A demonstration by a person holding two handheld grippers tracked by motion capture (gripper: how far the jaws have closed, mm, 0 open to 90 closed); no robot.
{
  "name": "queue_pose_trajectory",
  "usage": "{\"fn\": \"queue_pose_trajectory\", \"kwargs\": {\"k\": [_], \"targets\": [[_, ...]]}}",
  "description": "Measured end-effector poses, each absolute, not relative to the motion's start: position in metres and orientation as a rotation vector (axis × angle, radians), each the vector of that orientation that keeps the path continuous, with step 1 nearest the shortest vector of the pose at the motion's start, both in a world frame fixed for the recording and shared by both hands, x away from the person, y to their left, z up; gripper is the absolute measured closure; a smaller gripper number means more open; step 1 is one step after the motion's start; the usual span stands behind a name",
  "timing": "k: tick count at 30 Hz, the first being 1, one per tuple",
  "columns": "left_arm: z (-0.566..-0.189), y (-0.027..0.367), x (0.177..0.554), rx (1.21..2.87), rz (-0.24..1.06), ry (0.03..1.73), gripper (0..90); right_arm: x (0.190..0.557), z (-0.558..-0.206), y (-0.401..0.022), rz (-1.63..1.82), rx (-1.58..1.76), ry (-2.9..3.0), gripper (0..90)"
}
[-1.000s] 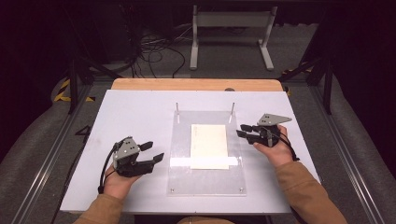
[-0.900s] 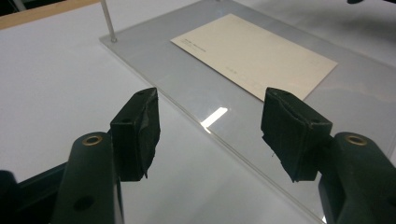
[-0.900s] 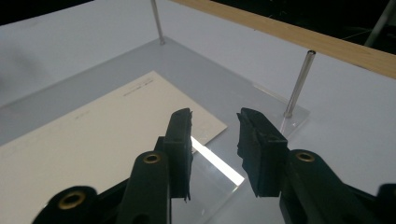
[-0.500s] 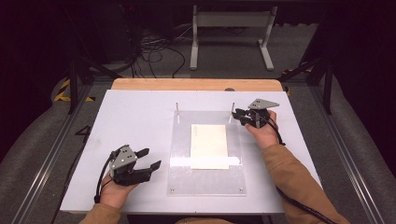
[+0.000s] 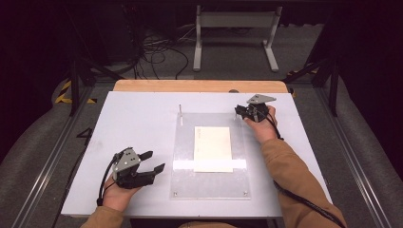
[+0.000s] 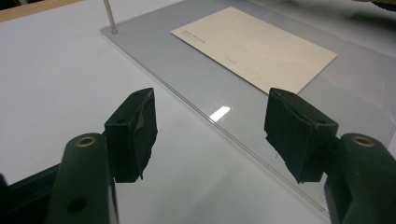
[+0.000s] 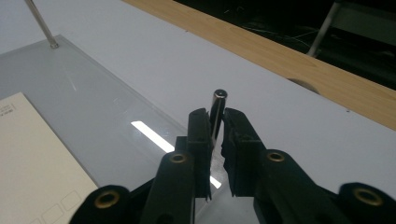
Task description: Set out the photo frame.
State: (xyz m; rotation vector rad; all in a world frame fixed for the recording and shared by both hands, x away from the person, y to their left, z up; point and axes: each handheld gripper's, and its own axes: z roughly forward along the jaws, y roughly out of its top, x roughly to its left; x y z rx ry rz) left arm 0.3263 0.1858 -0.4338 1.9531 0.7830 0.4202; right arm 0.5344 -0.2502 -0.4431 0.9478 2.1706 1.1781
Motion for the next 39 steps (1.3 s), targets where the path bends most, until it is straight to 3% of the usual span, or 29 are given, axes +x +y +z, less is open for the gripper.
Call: {"fn": "queue_pose_trajectory", "kwargs": {"k": [26,39], "targets": [[-0.435,0.181,0.328,1.953,0.41,0.759,34.6,0.538,-0.453,-0.248,1.236,1.026,2.136,85.3],[-0.437,0.183,0.329,1.961,0.401,0.765,34.6,0.546,-0.45,-0.247,1.261,1.271,2.135,84.5]]}}
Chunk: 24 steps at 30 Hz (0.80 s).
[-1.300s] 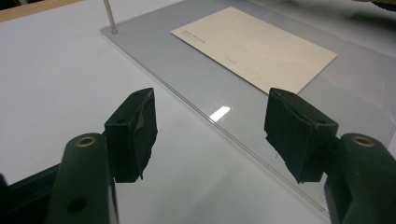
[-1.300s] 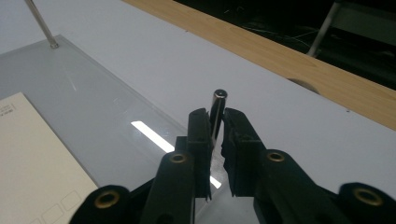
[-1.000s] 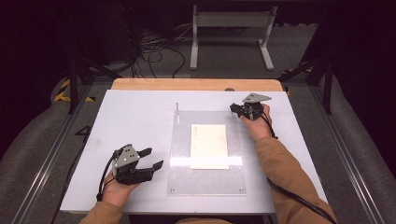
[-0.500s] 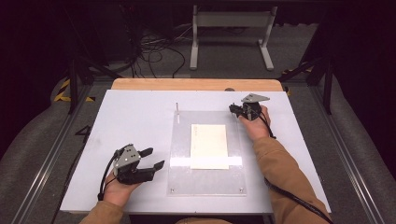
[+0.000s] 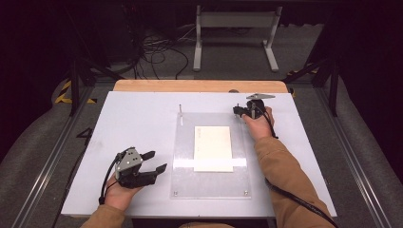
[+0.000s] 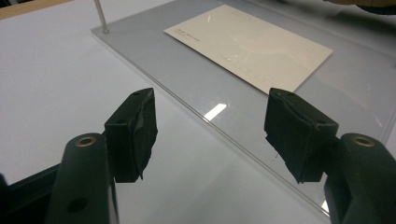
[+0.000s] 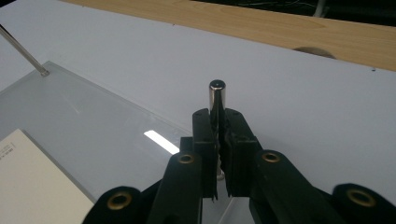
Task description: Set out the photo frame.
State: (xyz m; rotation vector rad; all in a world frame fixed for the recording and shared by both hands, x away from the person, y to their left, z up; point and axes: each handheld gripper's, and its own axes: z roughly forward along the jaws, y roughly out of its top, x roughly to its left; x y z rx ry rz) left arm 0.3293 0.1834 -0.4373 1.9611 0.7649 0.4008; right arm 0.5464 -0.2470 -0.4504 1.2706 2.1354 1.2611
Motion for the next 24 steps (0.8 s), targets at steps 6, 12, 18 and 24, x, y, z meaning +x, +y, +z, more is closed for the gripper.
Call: {"fn": "queue_pose_trajectory", "kwargs": {"k": [6,12,18,24], "targets": [[-0.439,0.183,0.331,1.961,0.397,0.77,34.6,0.55,-0.453,-0.249,1.307,1.339,2.128,83.5],[-0.441,0.182,0.334,1.969,0.382,0.773,34.7,0.554,-0.455,-0.249,1.324,1.378,2.129,83.3],[-0.445,0.184,0.338,1.988,0.386,0.782,34.7,0.557,-0.456,-0.249,1.318,1.398,2.149,83.0],[-0.452,0.183,0.34,2.054,0.376,0.782,35.4,0.561,-0.456,-0.247,1.295,1.446,2.162,82.6]]}}
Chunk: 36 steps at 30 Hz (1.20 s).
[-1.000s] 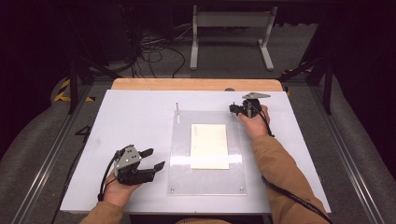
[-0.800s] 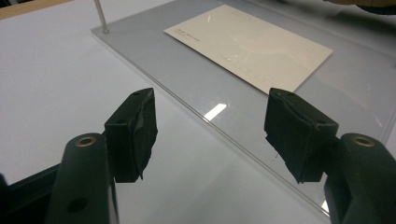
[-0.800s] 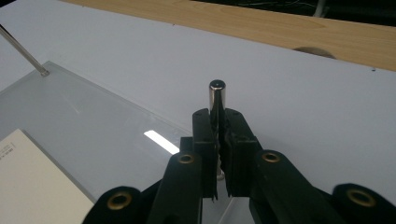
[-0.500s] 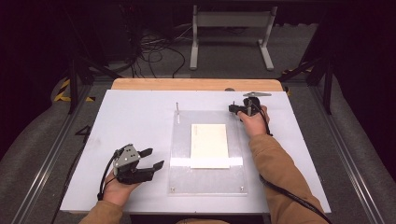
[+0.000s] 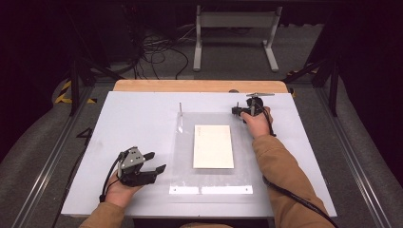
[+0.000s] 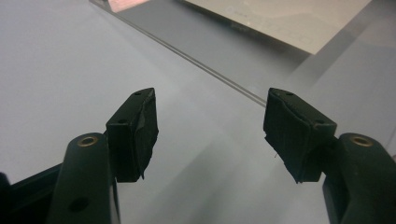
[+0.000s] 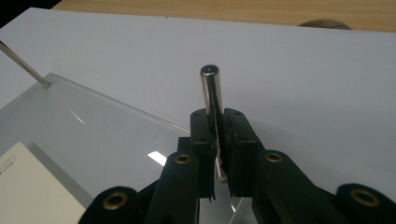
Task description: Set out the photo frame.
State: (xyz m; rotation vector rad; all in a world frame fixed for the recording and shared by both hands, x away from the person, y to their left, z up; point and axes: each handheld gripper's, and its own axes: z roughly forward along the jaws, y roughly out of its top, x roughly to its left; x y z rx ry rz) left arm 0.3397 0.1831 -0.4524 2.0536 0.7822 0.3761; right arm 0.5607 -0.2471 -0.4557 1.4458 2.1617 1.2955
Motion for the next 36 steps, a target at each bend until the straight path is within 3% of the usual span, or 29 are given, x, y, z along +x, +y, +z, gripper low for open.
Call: {"fn": "queue_pose_trajectory", "kwargs": {"k": [7,18,36], "targets": [[-0.461,0.173,0.34,2.162,0.367,0.749,34.5,0.564,-0.455,-0.246,1.277,1.46,2.186,82.5],[-0.465,0.15,0.333,2.297,0.488,0.602,32.1,0.565,-0.457,-0.247,1.299,1.494,2.177,82.1],[-0.459,0.134,0.327,2.103,0.547,0.292,23.2,0.564,-0.458,-0.247,1.316,1.553,2.136,82.1]]}}
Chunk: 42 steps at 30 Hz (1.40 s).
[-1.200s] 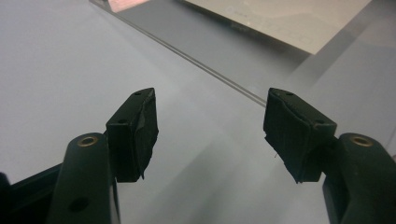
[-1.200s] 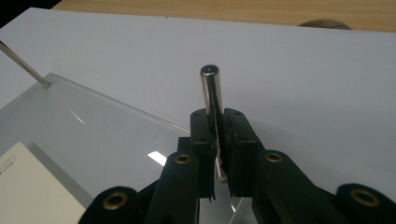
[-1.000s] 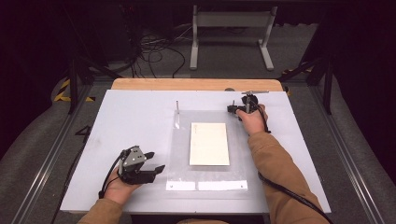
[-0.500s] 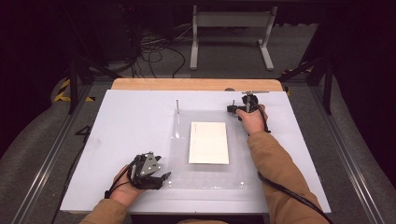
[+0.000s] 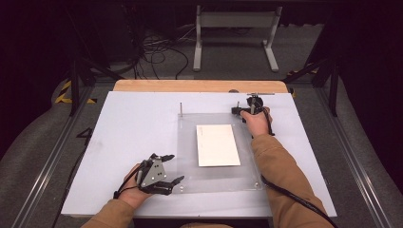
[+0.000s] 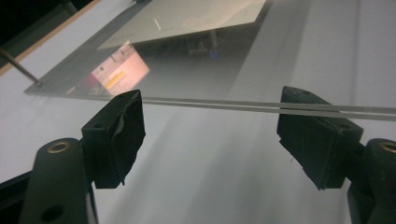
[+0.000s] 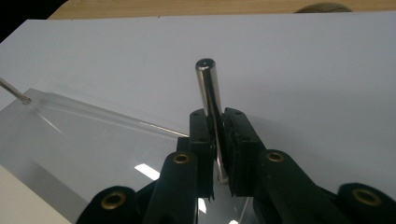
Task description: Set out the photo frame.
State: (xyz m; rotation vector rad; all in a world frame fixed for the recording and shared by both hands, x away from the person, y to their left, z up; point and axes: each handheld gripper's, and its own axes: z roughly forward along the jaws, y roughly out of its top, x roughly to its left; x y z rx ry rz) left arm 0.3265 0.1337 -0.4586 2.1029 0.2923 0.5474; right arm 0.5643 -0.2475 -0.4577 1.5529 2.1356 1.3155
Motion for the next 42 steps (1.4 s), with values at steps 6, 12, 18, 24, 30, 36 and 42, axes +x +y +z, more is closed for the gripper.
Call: {"fn": "queue_pose_trajectory", "kwargs": {"k": [6,12,18,24,30,36,42], "targets": [[-0.459,0.124,0.327,2.103,0.579,0.26,18.8,0.563,-0.458,-0.246,1.309,1.584,2.108,82.1],[-0.458,0.123,0.326,2.078,0.609,0.244,20.8,0.563,-0.457,-0.246,1.306,1.584,2.107,82.1],[-0.46,0.119,0.325,2.054,0.652,0.176,25.5,0.563,-0.457,-0.245,1.303,1.597,2.1,82.0],[-0.457,0.119,0.325,2.013,0.707,0.162,36.4,0.563,-0.457,-0.246,1.31,1.6,2.102,81.8],[-0.45,0.122,0.327,1.987,0.693,0.185,44.3,0.563,-0.457,-0.246,1.313,1.608,2.104,81.5],[-0.446,0.124,0.328,1.964,0.663,0.211,49.0,0.56,-0.459,-0.254,1.373,1.59,2.086,71.0],[-0.44,0.127,0.331,1.943,0.654,0.241,50.7,0.543,-0.453,-0.272,1.422,1.505,2.038,57.5]]}}
